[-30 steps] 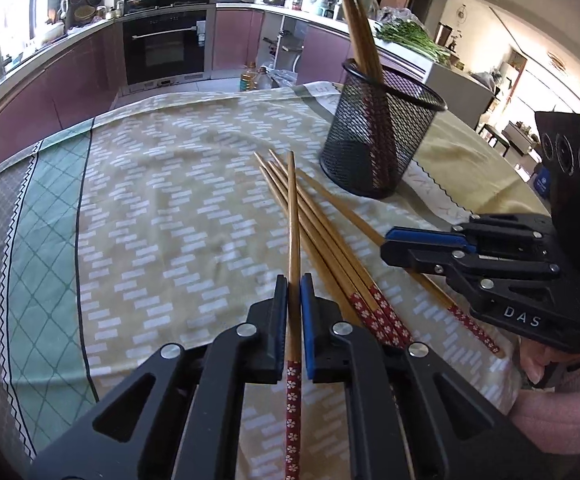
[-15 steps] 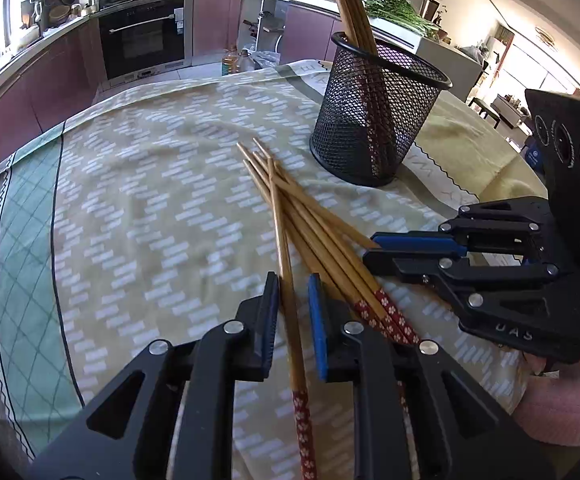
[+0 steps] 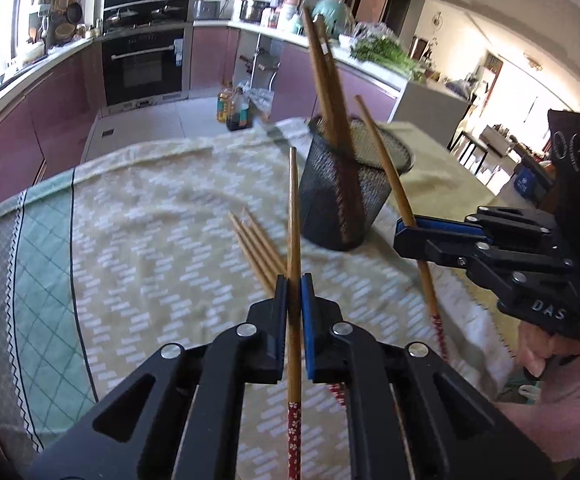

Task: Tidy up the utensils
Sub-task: 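Lower the left tool's chopstick into the mesh cup while the right tool lowers its own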

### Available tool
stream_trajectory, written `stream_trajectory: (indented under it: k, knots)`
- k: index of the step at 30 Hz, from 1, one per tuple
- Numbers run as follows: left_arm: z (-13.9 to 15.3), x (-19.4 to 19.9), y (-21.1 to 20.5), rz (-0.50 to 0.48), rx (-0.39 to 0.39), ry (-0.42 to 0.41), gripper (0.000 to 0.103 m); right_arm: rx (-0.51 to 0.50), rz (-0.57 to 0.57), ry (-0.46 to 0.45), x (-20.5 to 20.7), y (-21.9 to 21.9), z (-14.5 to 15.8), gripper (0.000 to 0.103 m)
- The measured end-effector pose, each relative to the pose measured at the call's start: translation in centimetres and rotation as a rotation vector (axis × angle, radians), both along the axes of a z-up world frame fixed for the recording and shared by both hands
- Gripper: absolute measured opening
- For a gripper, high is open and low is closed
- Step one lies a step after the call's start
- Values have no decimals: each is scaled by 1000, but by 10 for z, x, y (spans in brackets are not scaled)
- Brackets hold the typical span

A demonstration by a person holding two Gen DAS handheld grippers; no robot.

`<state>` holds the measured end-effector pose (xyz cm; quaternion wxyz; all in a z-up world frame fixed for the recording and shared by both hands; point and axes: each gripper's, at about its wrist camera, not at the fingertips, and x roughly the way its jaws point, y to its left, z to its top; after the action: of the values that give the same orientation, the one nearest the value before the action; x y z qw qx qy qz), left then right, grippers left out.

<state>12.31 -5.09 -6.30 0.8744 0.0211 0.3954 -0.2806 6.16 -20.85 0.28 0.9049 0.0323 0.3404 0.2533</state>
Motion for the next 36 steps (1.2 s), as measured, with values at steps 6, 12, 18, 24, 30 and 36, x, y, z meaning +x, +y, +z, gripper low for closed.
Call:
stream_trajectory:
  k: [6,12,18,24,30,36]
  knots:
    - [39,-14,6,-22,-91,-73,8,34,-25,-64,-4,-13,20,6]
    - [70,-23,11,-45,-165,-128,8,66,-44,-114,-5,-27,36,6]
    - [89,-15,5,-39,-193,-172,7,79,-46,-160,-2,-33,52,6]
    - [112,-2,-6,-30,-212,-229,7,72,-57,-224,3,-40,78,6]
    - [139,10,-18,-28,-232,-287,8,60,-78,-300,7,-47,103,6]
    - [154,16,-32,-27,-231,-333,7,38,-99,-339,18,-51,112,6]
